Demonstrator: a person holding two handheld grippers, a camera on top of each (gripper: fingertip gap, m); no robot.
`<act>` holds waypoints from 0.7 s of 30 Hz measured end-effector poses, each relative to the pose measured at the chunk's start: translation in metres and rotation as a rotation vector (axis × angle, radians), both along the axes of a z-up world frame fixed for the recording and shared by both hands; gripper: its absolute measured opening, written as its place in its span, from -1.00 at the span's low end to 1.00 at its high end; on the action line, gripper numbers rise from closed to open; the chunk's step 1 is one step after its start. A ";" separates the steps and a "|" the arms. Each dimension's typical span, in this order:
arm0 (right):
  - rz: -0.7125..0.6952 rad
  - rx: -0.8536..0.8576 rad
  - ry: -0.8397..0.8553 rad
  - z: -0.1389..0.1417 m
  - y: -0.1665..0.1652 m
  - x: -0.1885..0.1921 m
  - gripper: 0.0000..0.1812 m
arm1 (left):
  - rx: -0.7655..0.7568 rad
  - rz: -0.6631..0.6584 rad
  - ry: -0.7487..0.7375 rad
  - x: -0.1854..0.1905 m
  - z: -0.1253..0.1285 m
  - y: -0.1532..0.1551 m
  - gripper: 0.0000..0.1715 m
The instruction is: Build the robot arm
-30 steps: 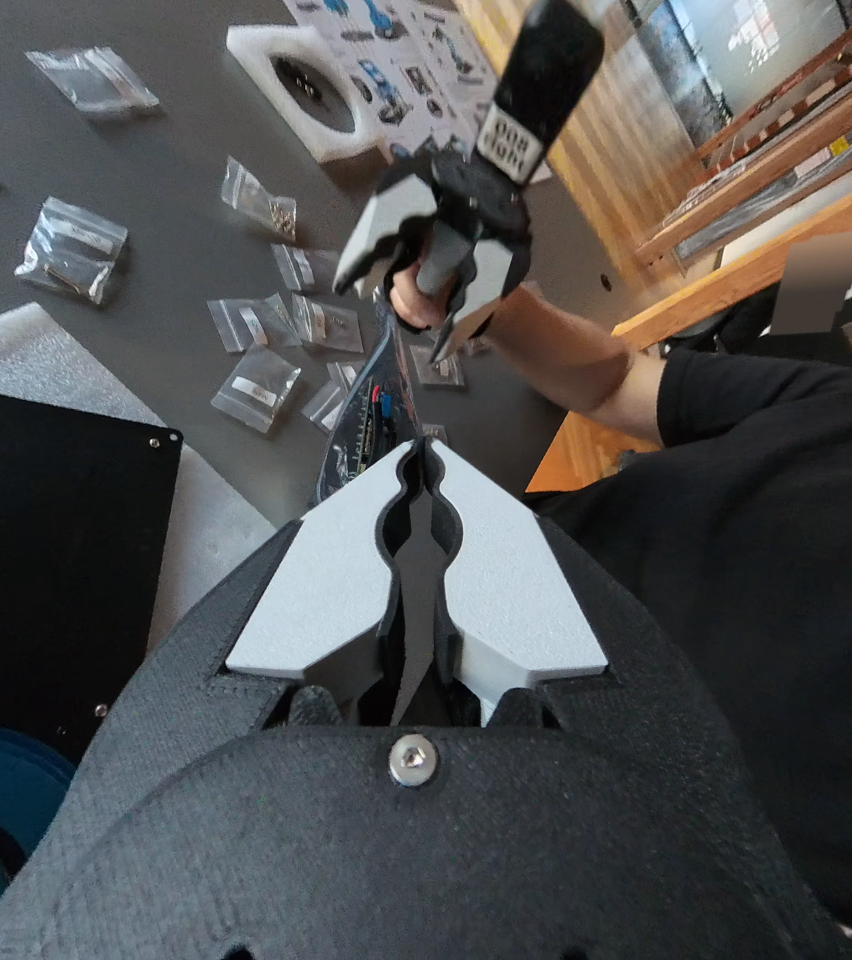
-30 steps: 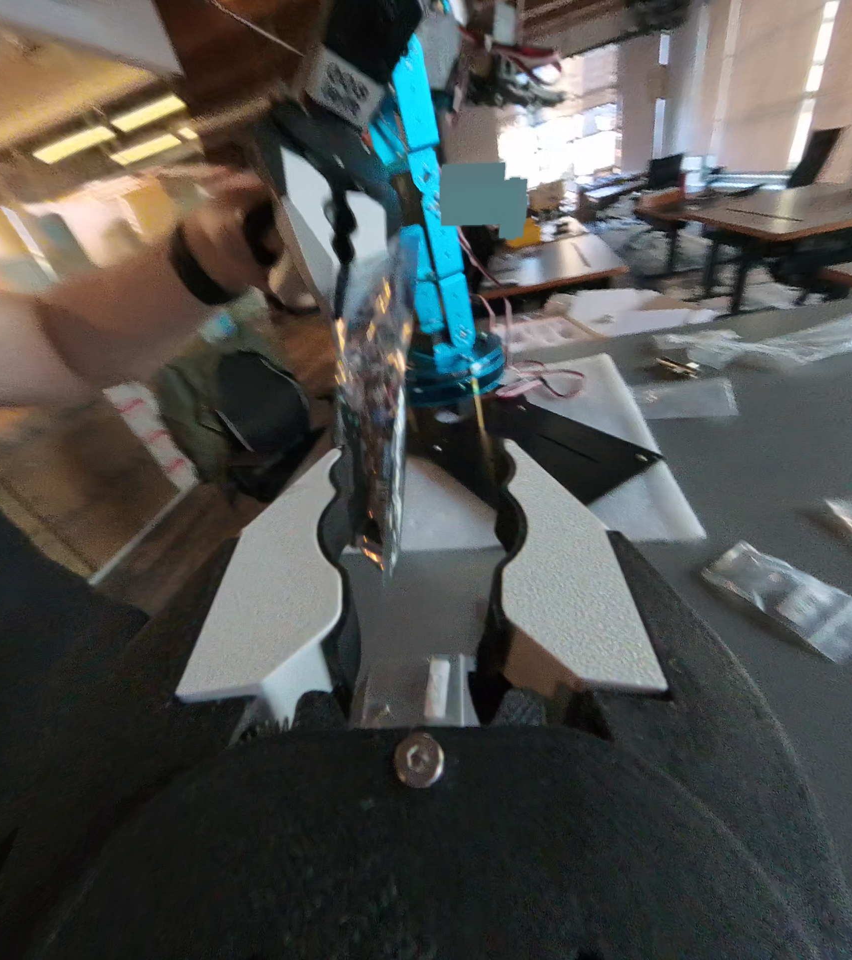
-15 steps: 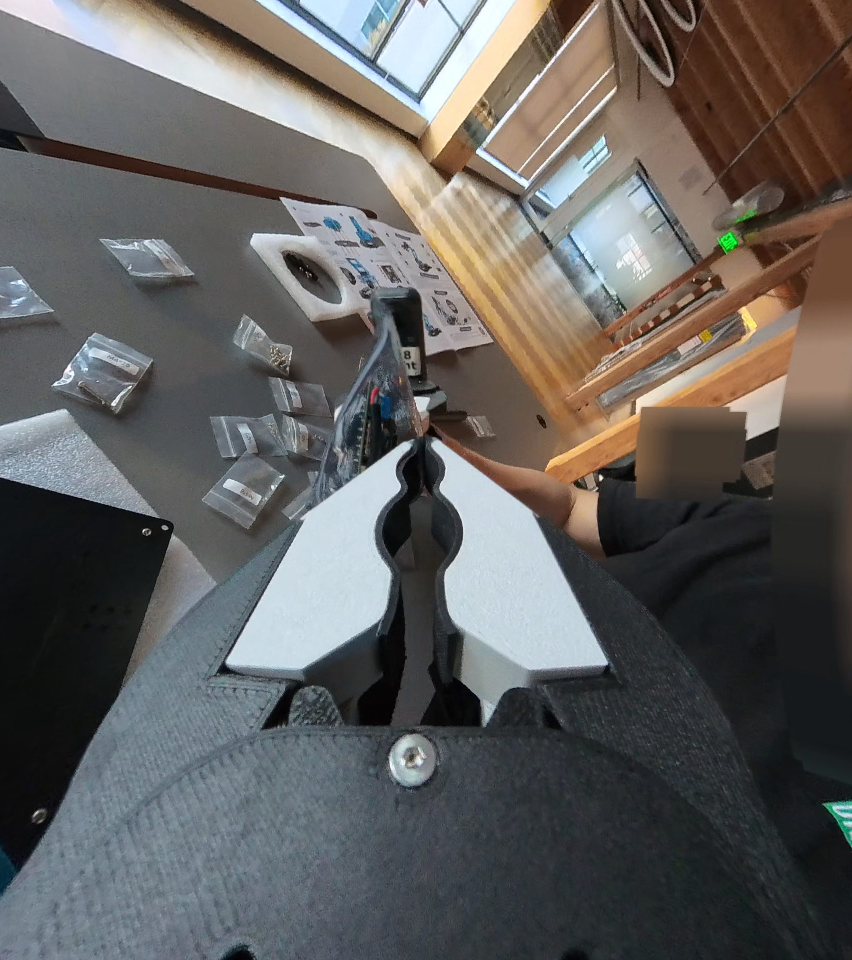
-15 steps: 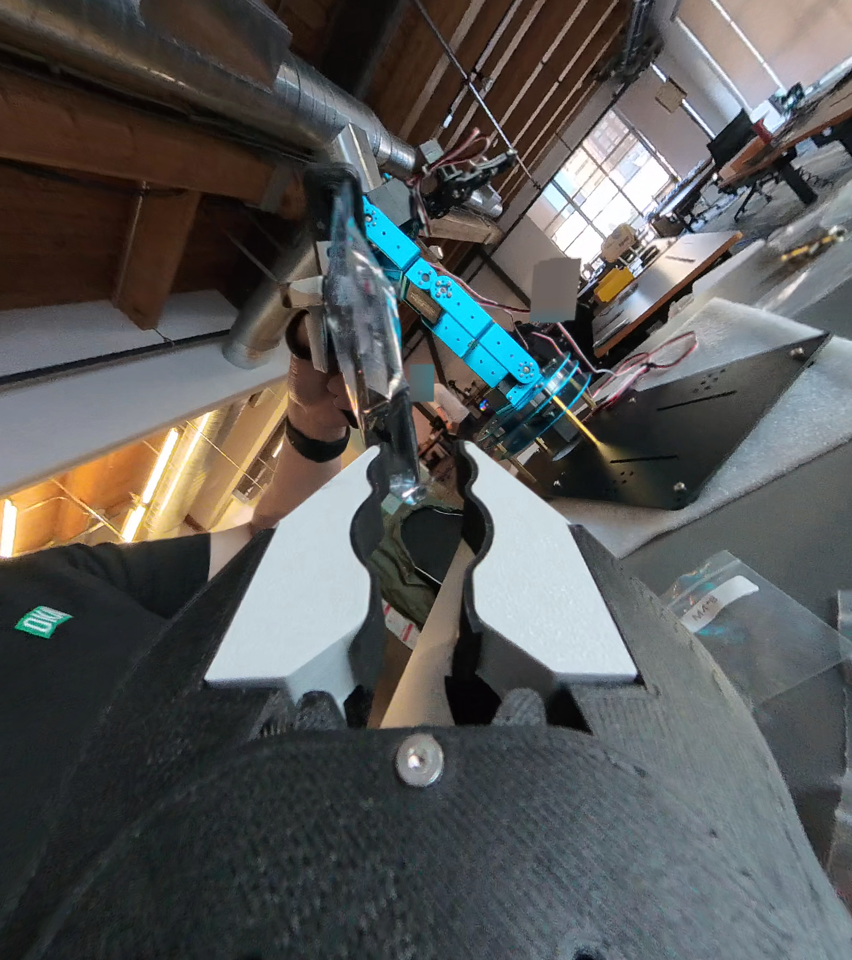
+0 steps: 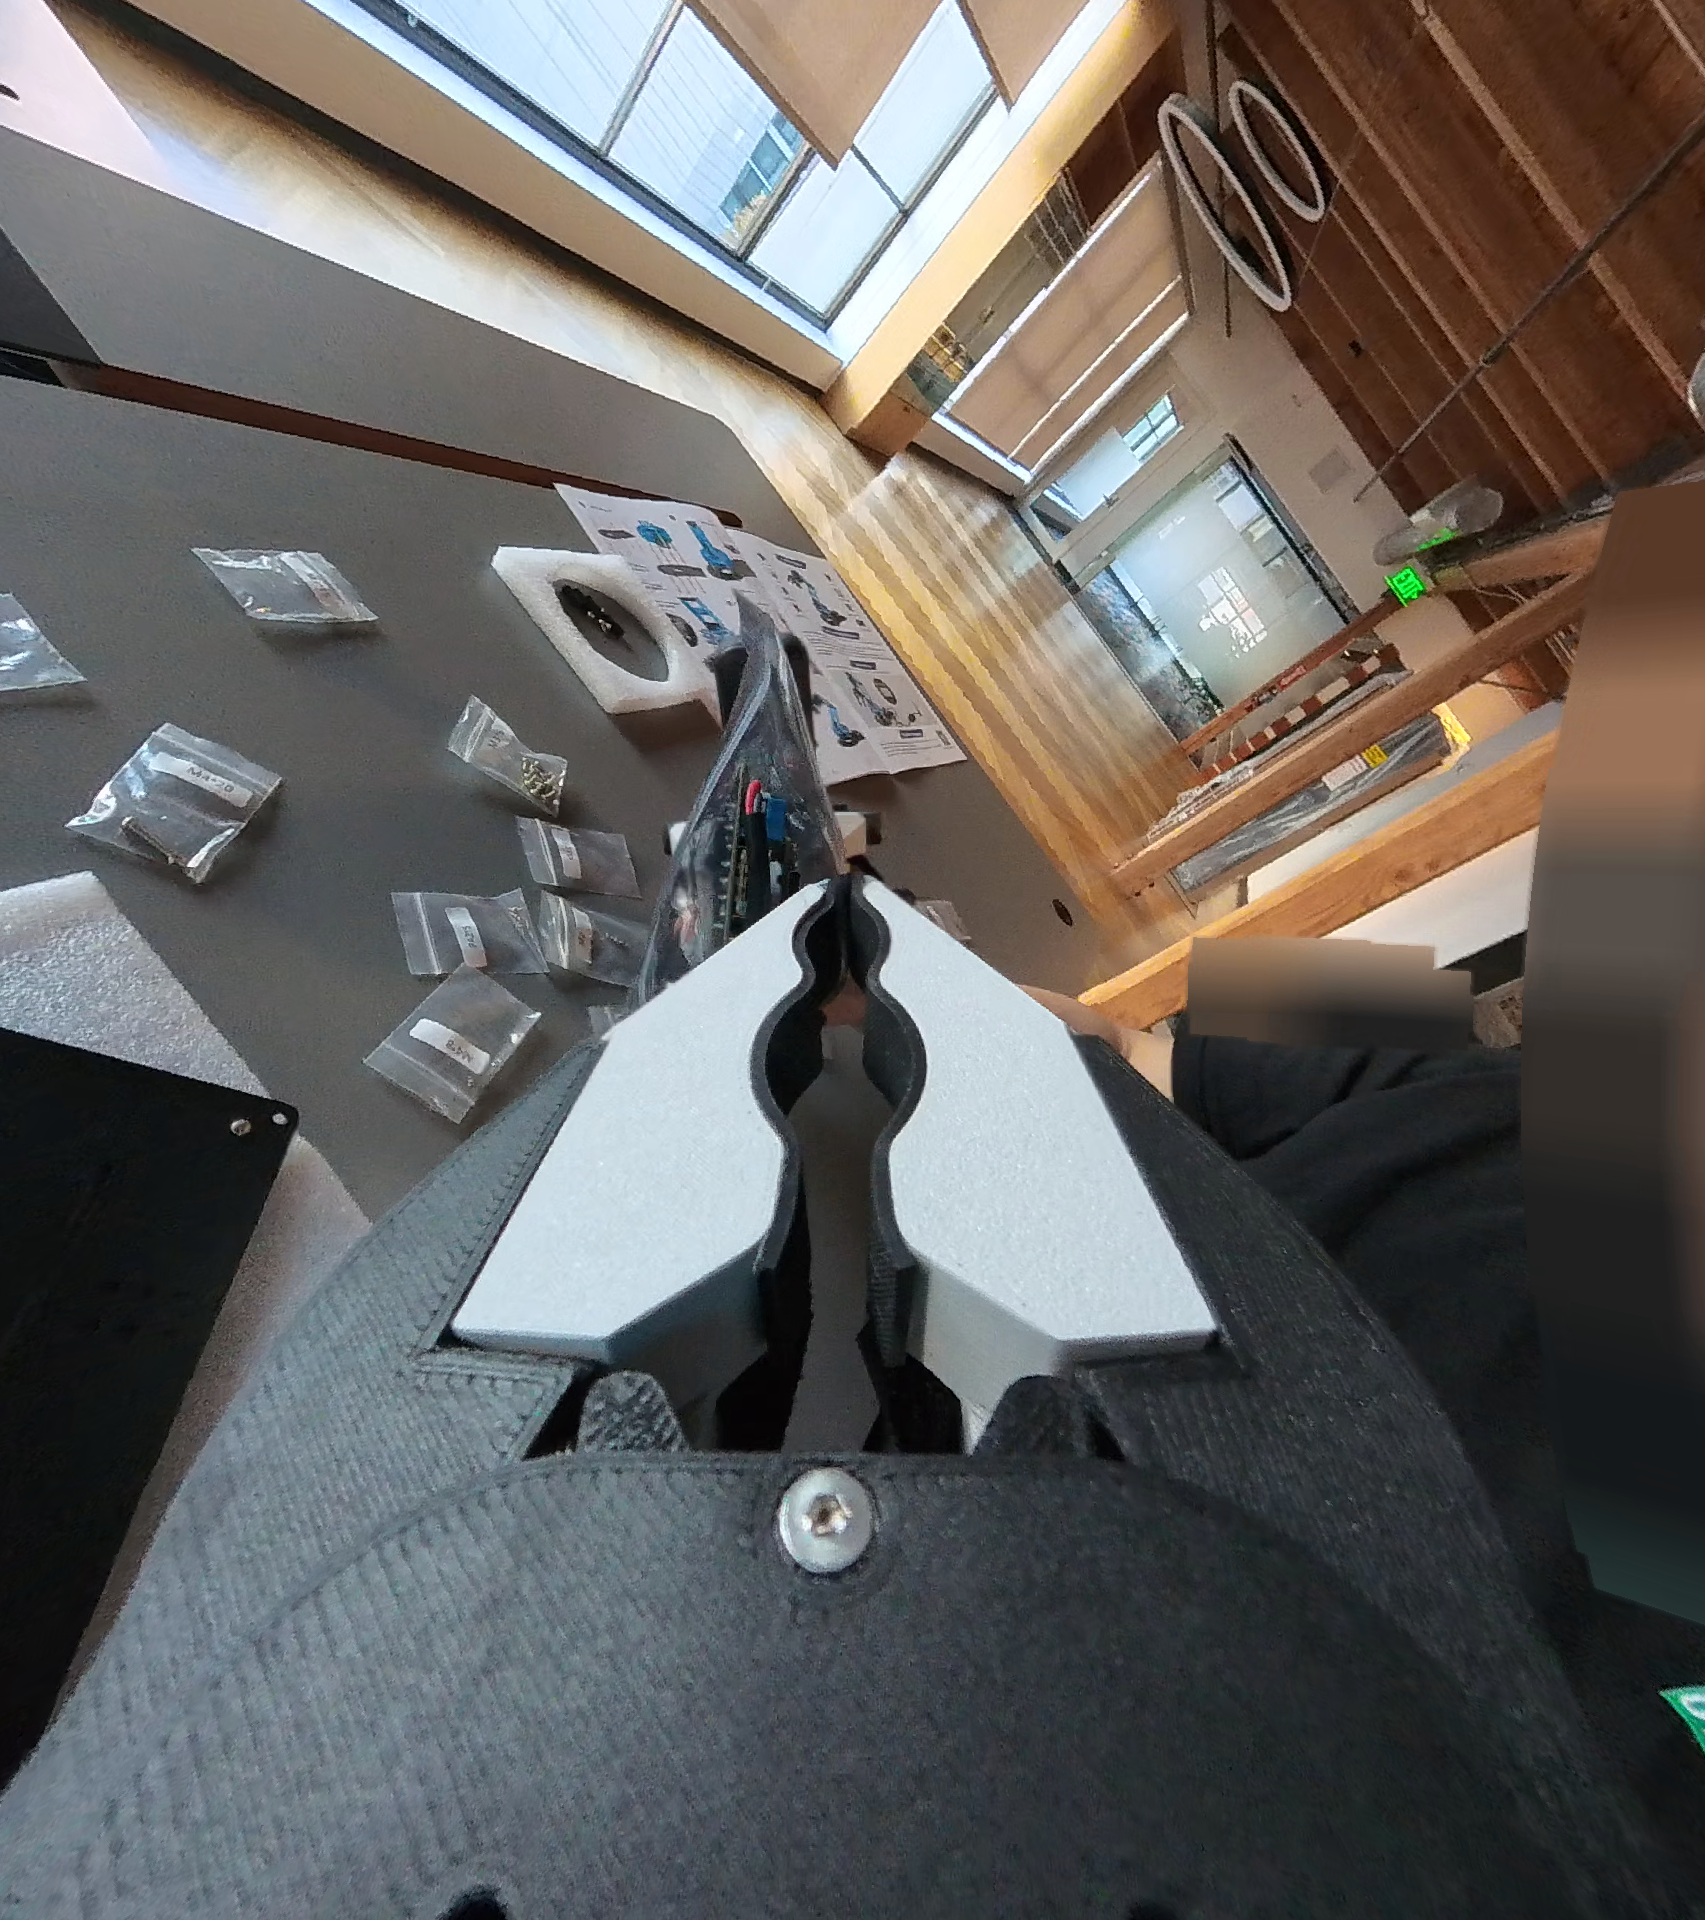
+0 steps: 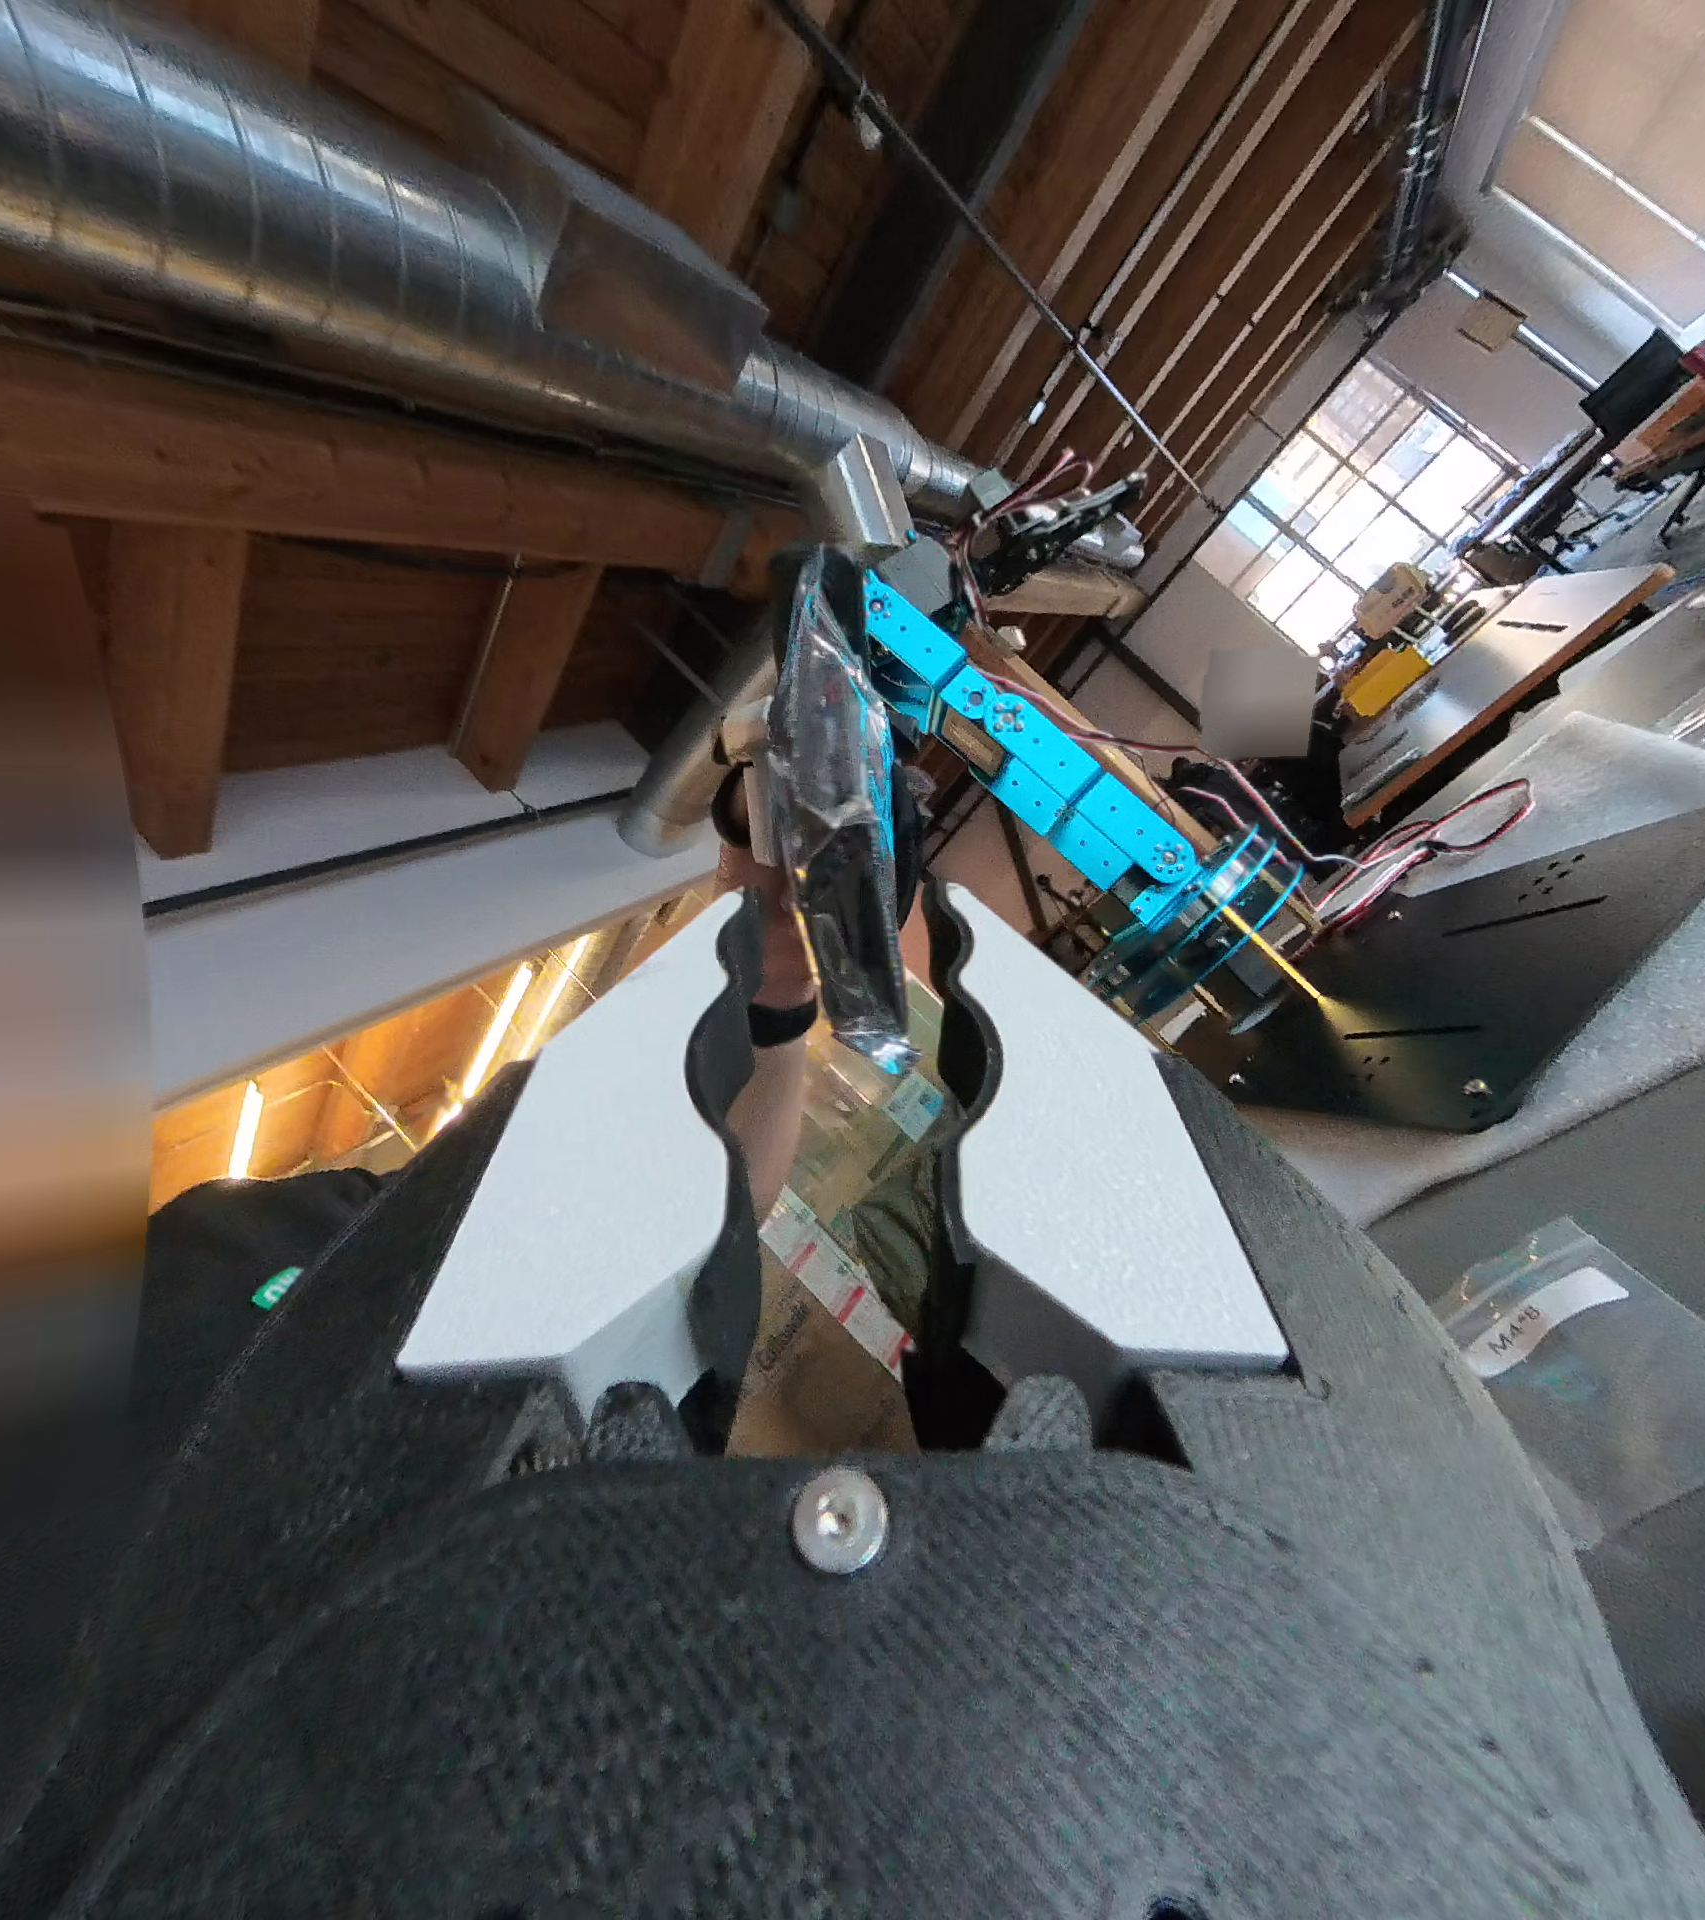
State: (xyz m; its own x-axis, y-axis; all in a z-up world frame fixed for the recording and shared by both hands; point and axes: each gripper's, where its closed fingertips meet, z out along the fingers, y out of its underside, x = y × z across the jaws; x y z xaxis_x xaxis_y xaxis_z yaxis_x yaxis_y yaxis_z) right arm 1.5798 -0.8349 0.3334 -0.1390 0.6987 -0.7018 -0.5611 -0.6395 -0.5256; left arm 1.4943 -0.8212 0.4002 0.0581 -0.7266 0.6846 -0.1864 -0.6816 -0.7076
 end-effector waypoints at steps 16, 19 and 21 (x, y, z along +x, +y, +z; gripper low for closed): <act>0.050 -0.187 -0.009 -0.017 0.016 0.002 -0.91 | -0.084 0.145 -0.063 -0.005 -0.032 -0.011 -1.00; 0.123 -0.236 -0.141 -0.035 0.016 -0.006 -0.91 | -0.110 0.226 -0.074 -0.013 -0.051 -0.014 -1.00; 0.189 -0.291 -0.261 -0.051 0.019 -0.013 -0.90 | -0.146 0.297 -0.076 -0.021 -0.070 -0.015 -1.00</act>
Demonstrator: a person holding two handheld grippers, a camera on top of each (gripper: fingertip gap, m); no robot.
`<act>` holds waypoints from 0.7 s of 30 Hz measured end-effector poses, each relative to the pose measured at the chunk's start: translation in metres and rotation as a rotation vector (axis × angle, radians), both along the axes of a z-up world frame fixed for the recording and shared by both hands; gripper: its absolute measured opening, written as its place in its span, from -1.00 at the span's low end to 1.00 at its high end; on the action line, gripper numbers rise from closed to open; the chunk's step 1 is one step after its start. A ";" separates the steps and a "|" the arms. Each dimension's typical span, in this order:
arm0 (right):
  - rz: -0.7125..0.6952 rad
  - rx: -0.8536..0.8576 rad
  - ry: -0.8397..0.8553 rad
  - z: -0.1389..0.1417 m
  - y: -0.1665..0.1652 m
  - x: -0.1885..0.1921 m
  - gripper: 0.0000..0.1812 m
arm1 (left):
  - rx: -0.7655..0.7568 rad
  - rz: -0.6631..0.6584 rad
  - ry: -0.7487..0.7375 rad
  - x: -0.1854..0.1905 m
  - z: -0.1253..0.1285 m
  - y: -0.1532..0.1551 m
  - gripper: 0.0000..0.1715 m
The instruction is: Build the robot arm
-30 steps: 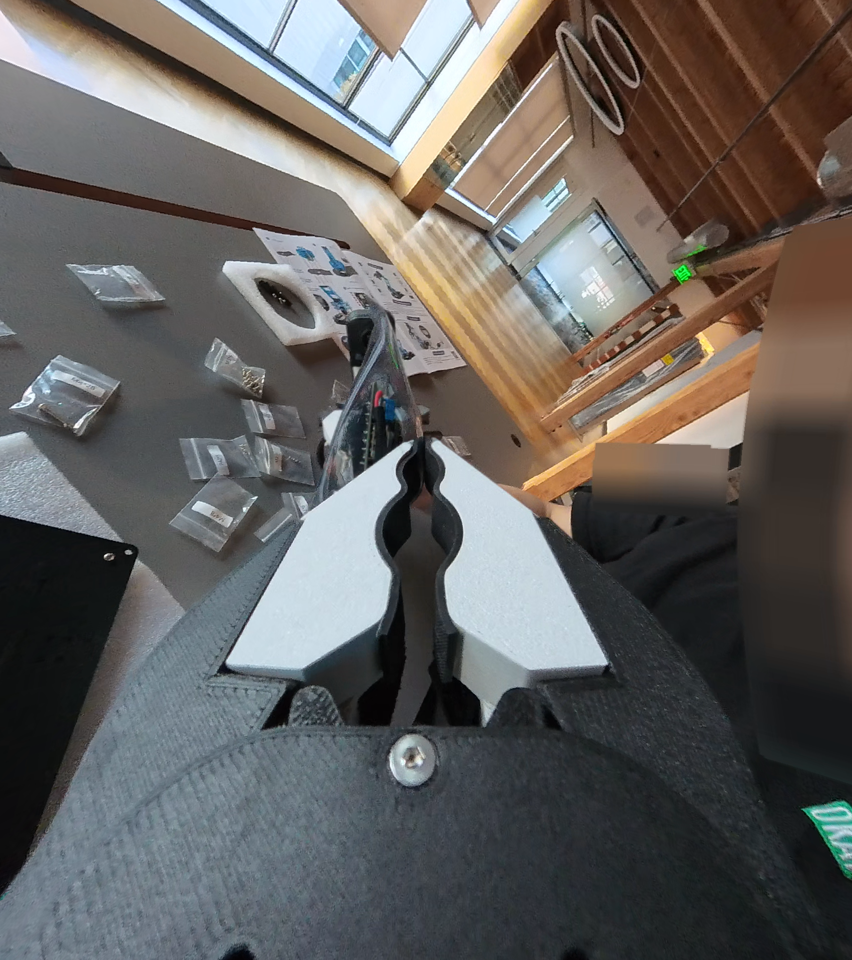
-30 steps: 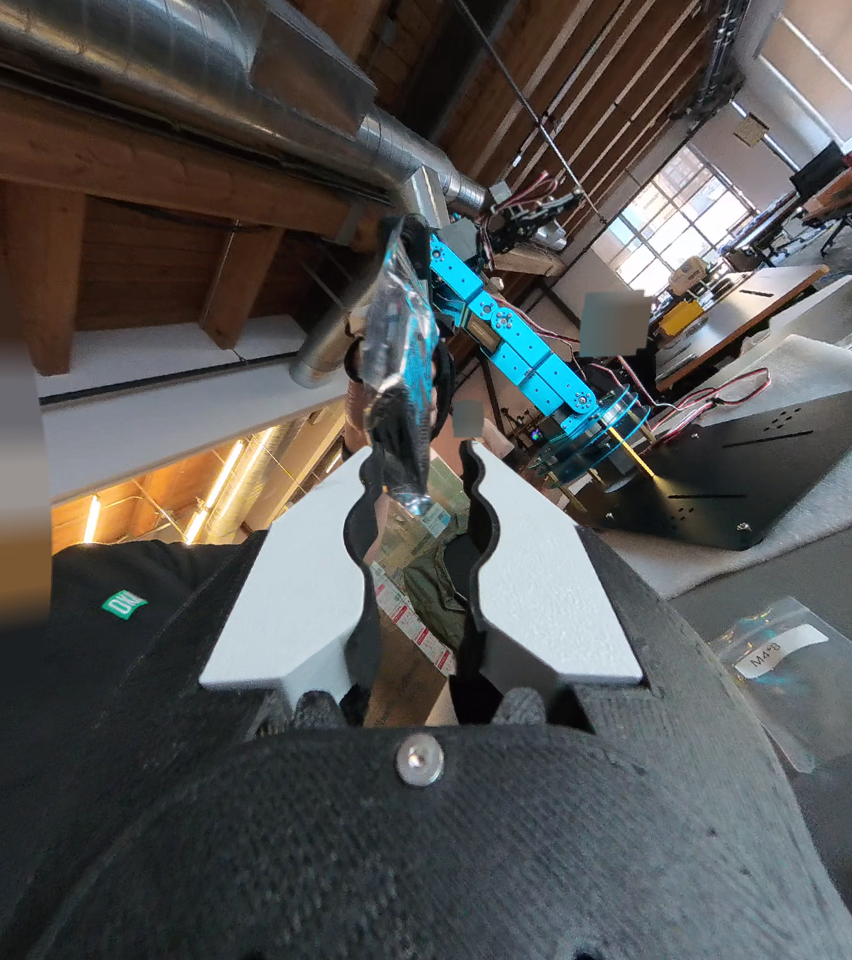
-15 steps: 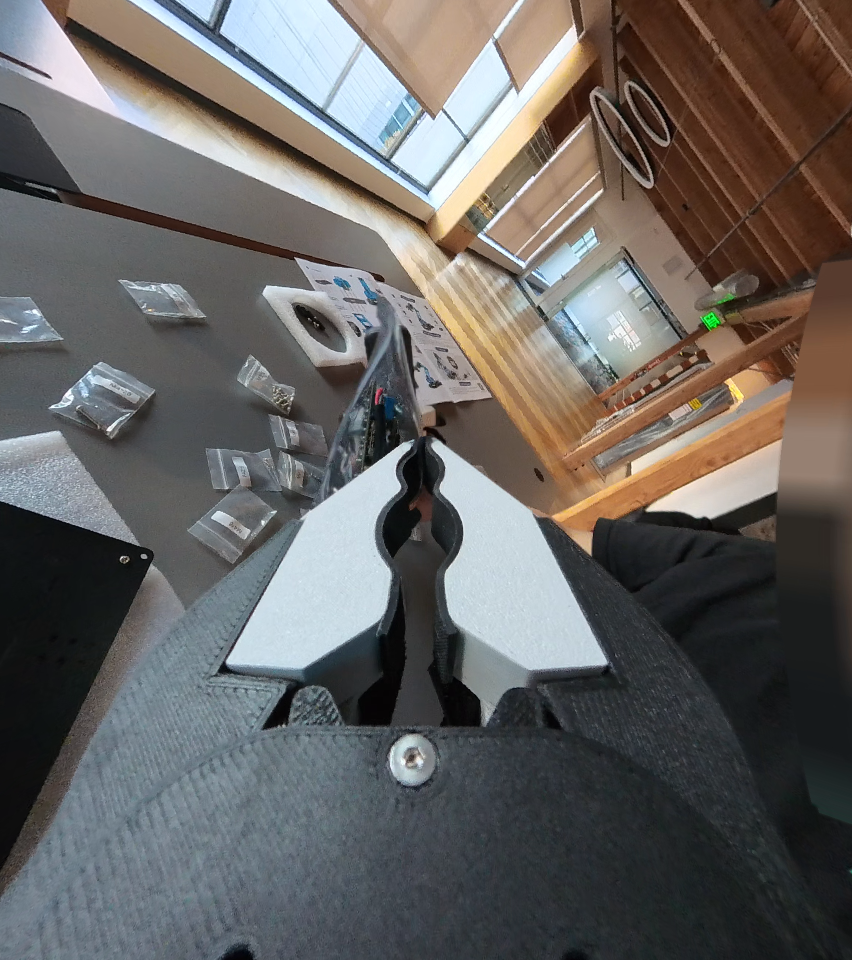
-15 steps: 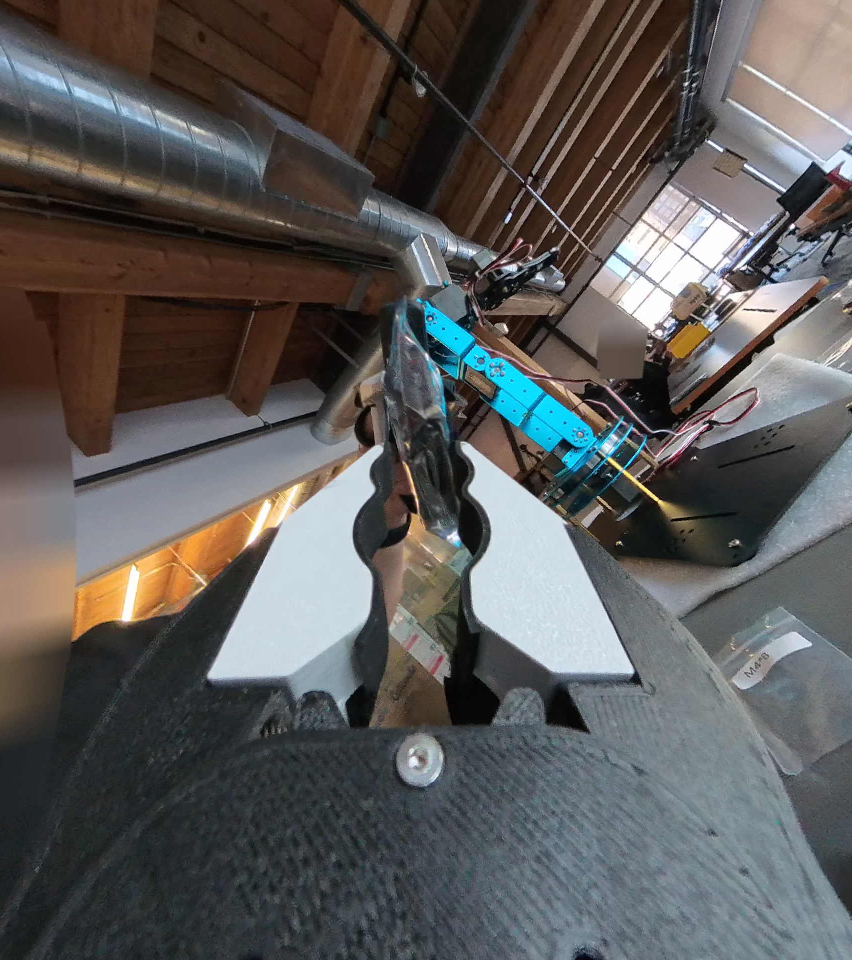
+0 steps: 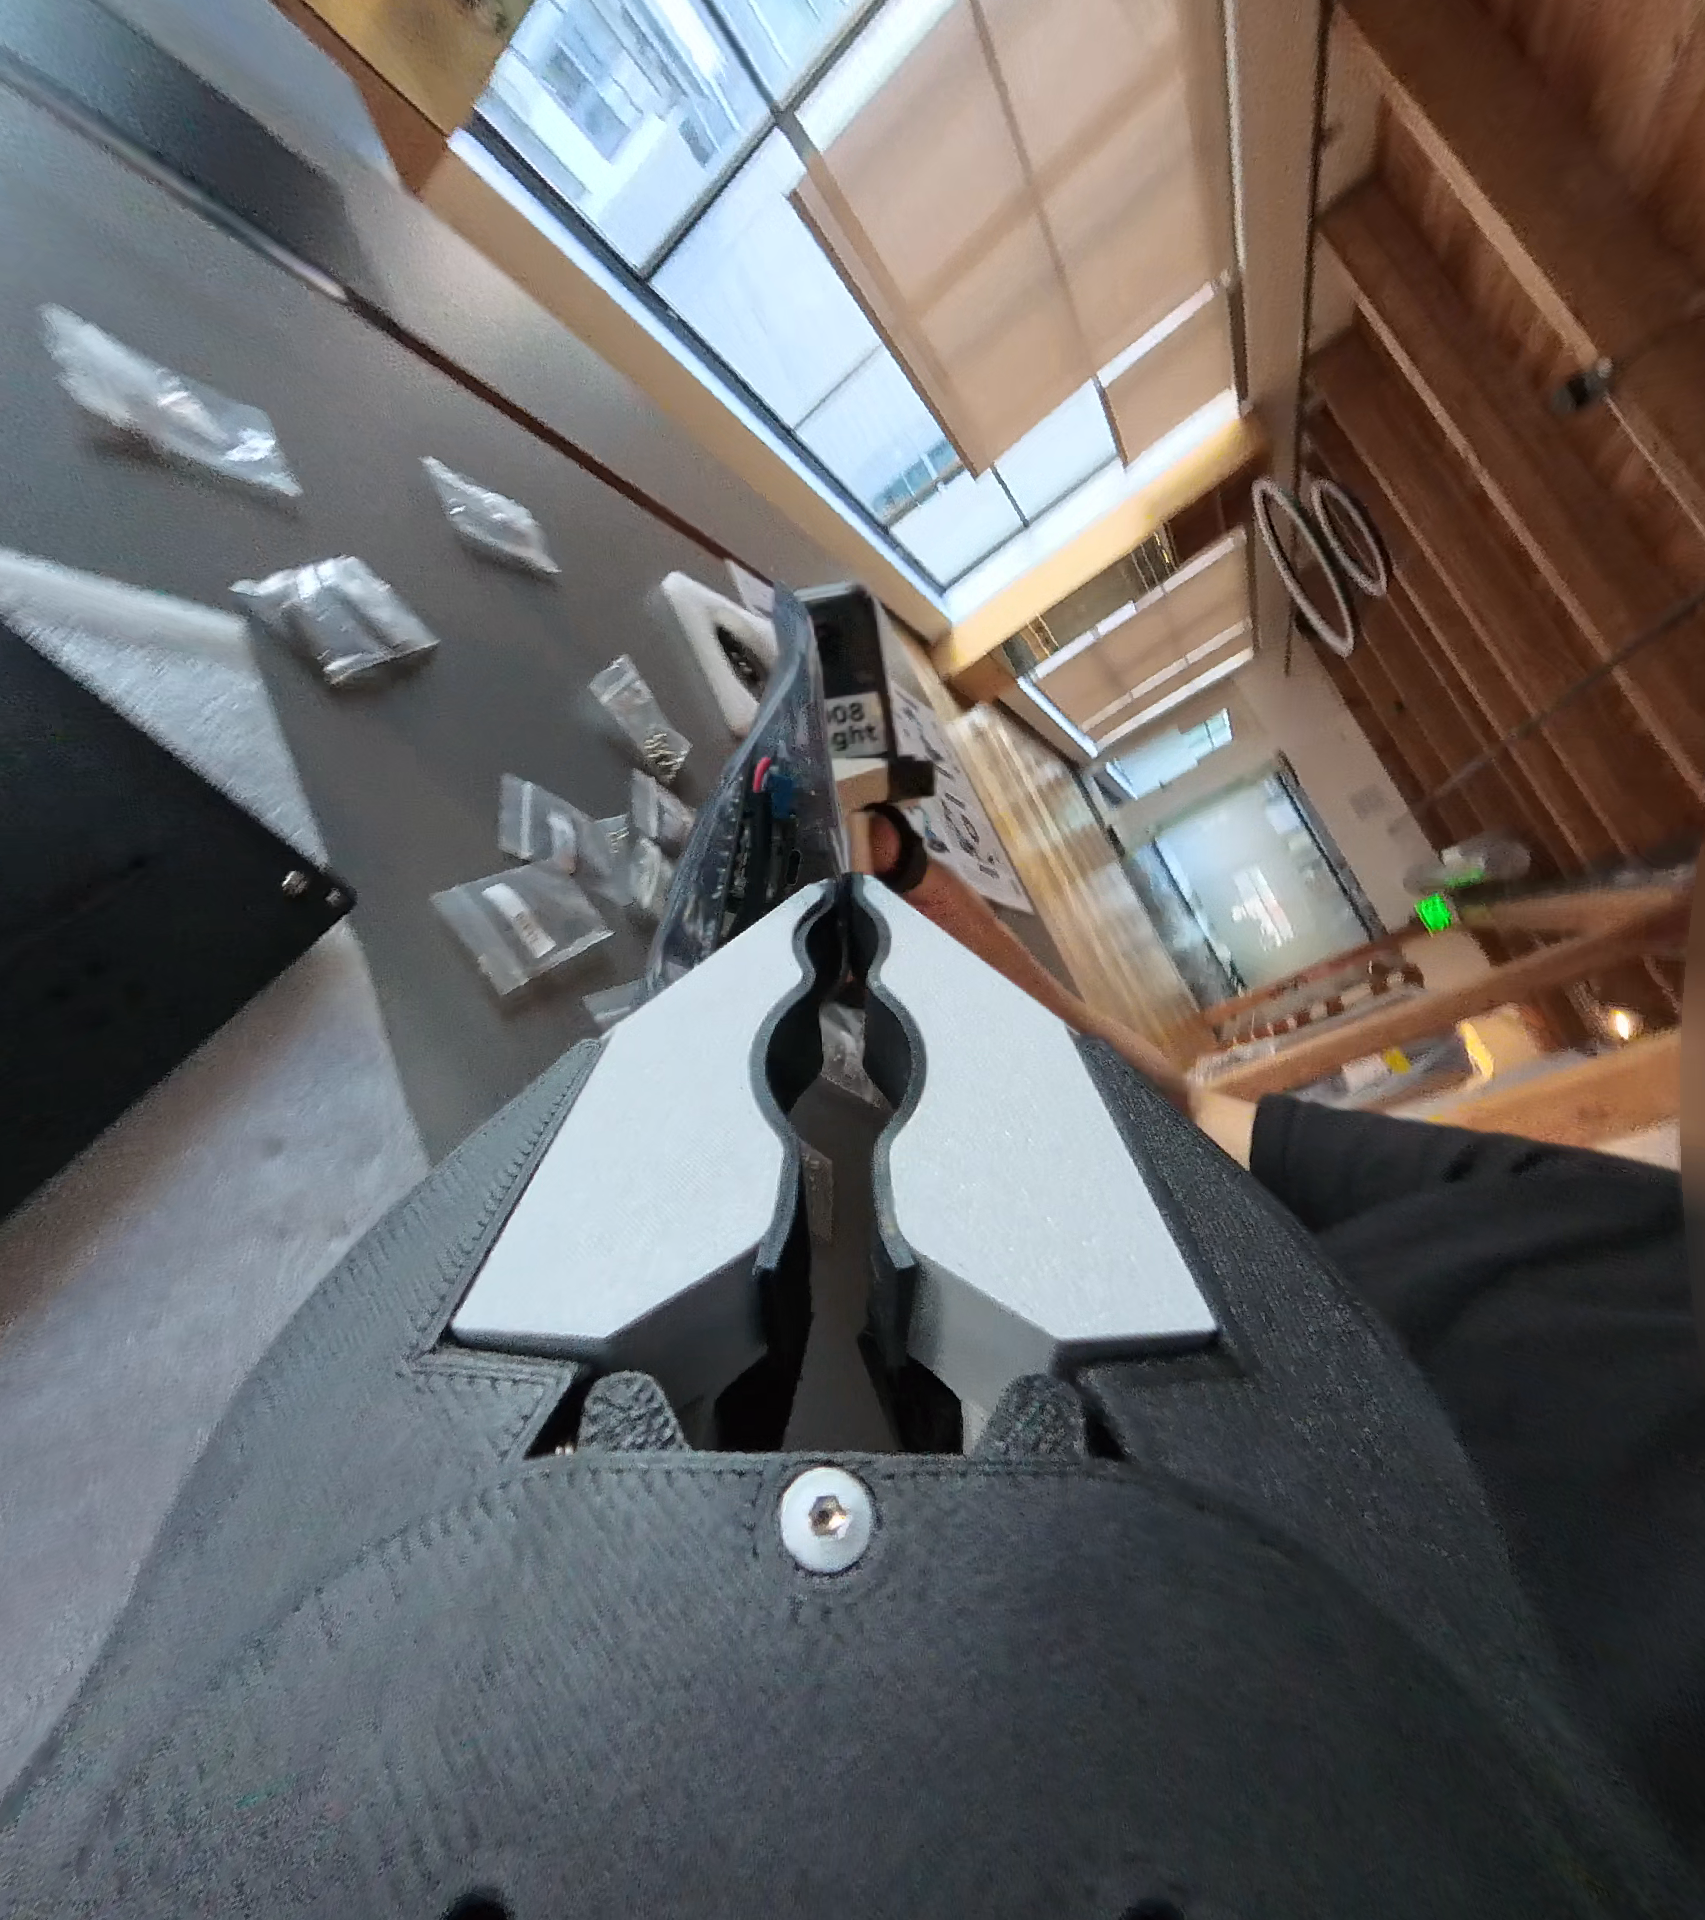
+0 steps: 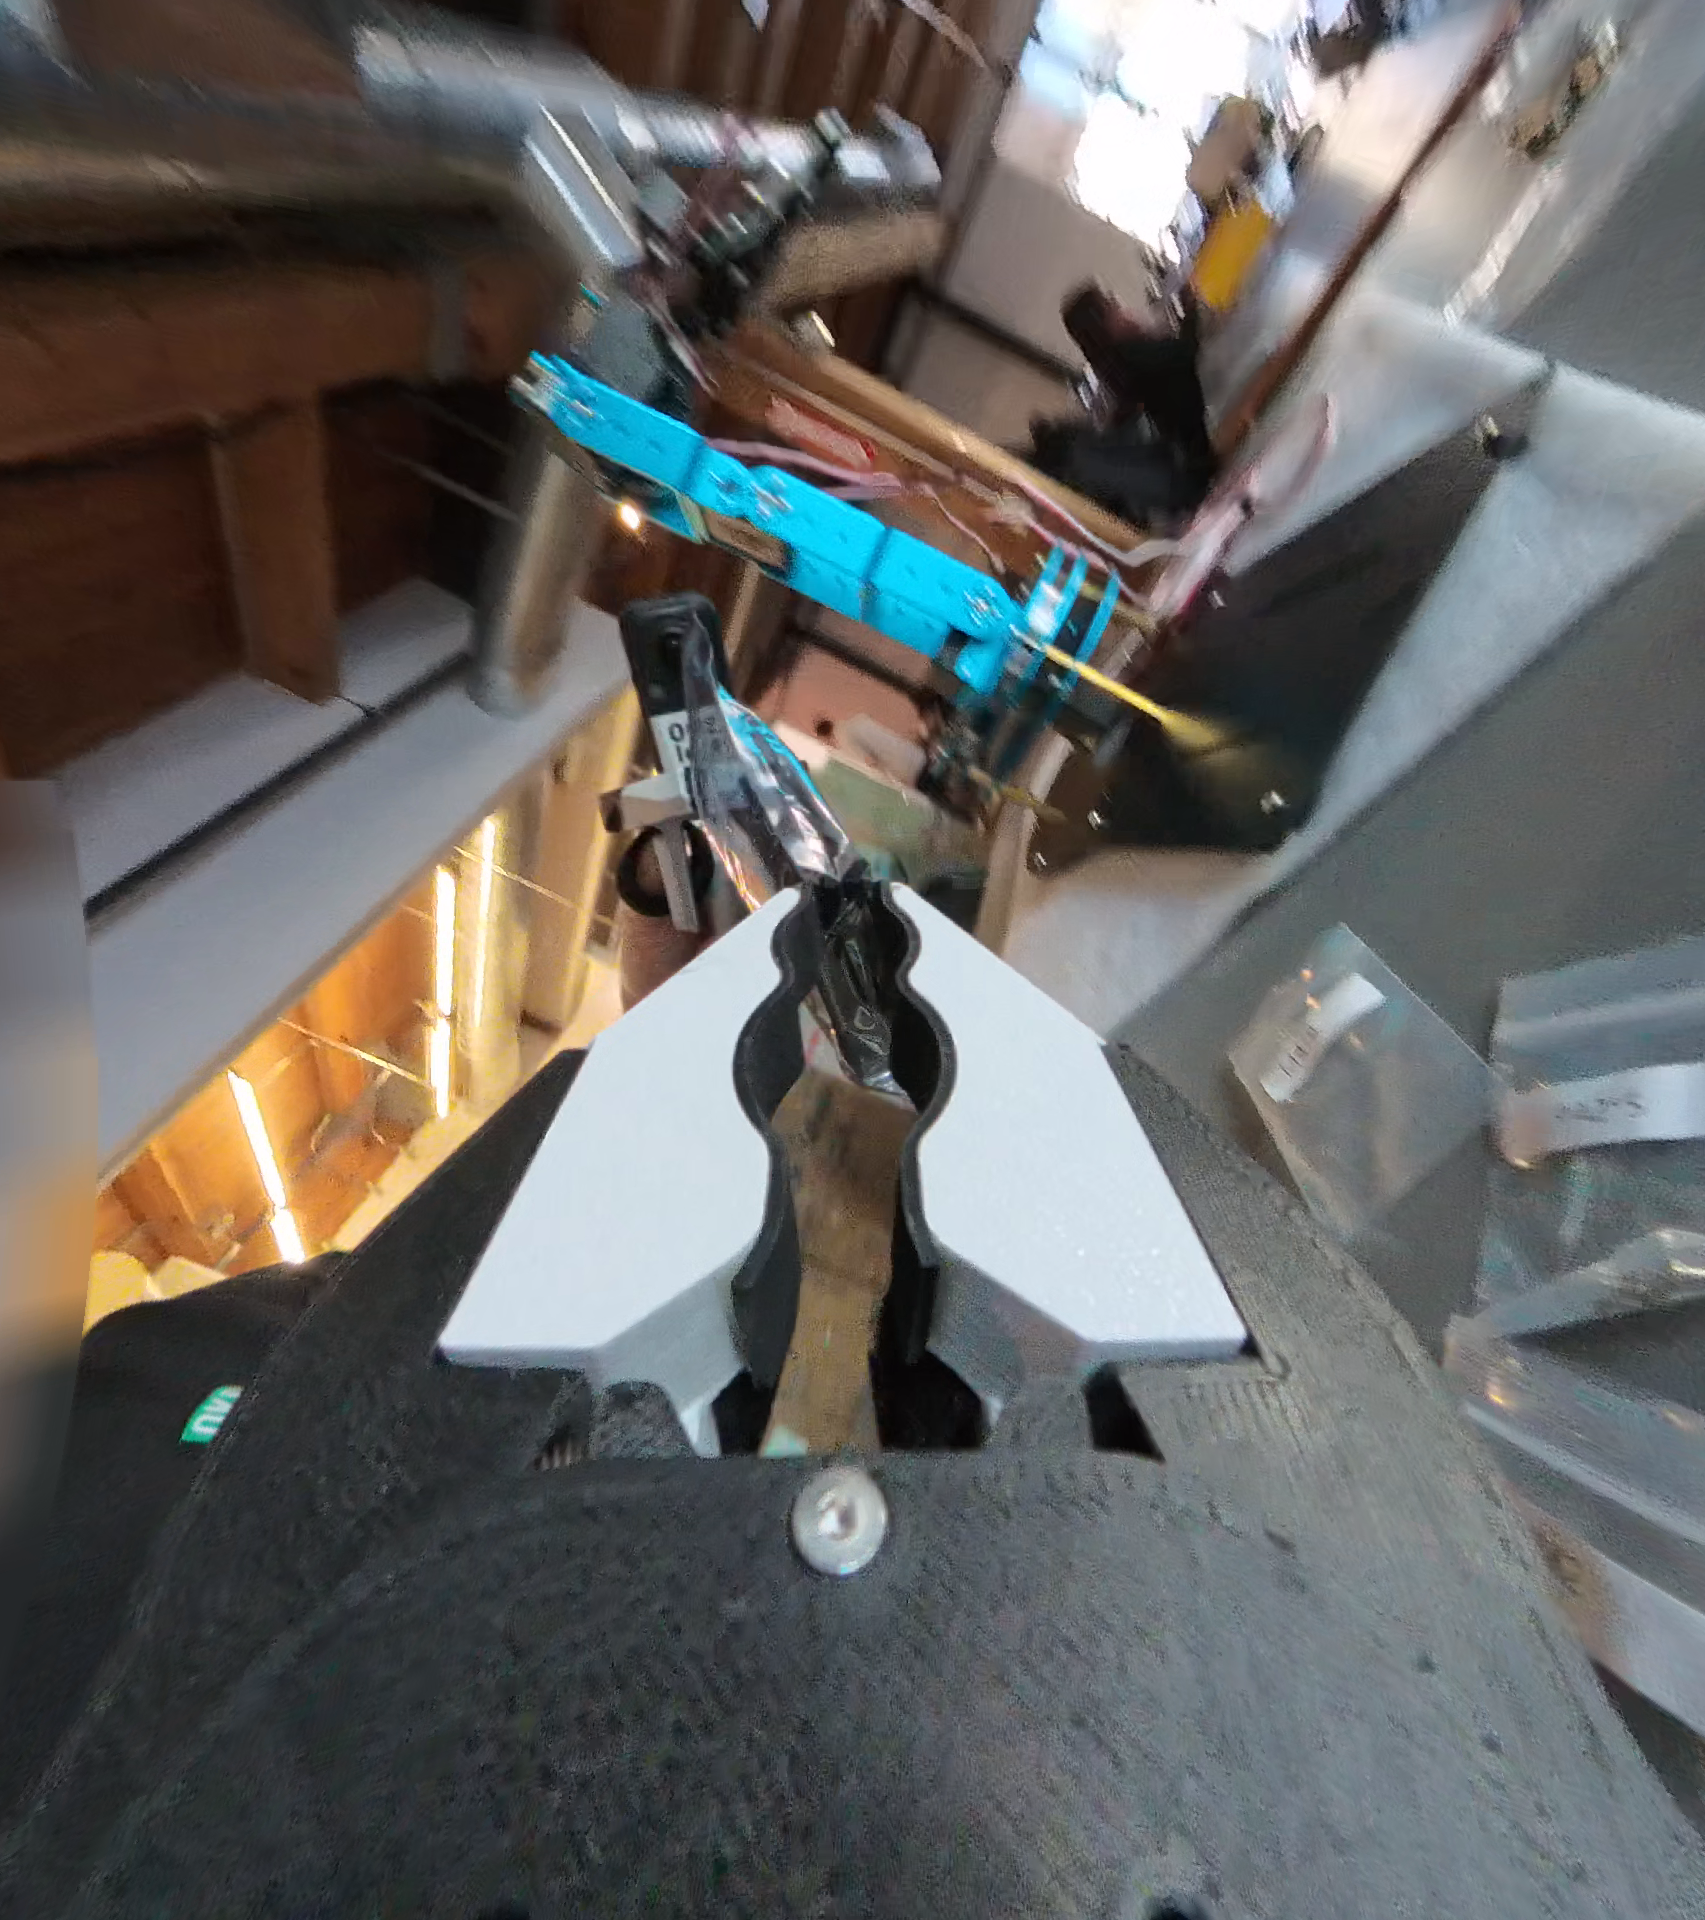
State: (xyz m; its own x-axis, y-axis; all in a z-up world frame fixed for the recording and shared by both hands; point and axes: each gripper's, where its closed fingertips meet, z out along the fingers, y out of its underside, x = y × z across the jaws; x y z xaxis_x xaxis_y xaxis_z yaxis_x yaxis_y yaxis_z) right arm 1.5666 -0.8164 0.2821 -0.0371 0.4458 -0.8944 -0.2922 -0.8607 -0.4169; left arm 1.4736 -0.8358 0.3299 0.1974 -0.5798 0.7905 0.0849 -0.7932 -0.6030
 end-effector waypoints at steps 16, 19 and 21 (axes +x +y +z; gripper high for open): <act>0.296 0.091 -0.481 -0.073 0.001 -0.028 -0.82 | -0.278 0.301 -0.209 -0.034 -0.098 -0.016 -1.00; 0.275 0.246 -0.580 -0.077 0.001 -0.028 -0.59 | -0.294 0.325 -0.206 -0.038 -0.101 -0.012 -1.00; 0.249 0.465 -0.685 -0.076 -0.001 -0.025 -0.31 | -0.315 0.327 -0.202 -0.039 -0.104 -0.012 -1.00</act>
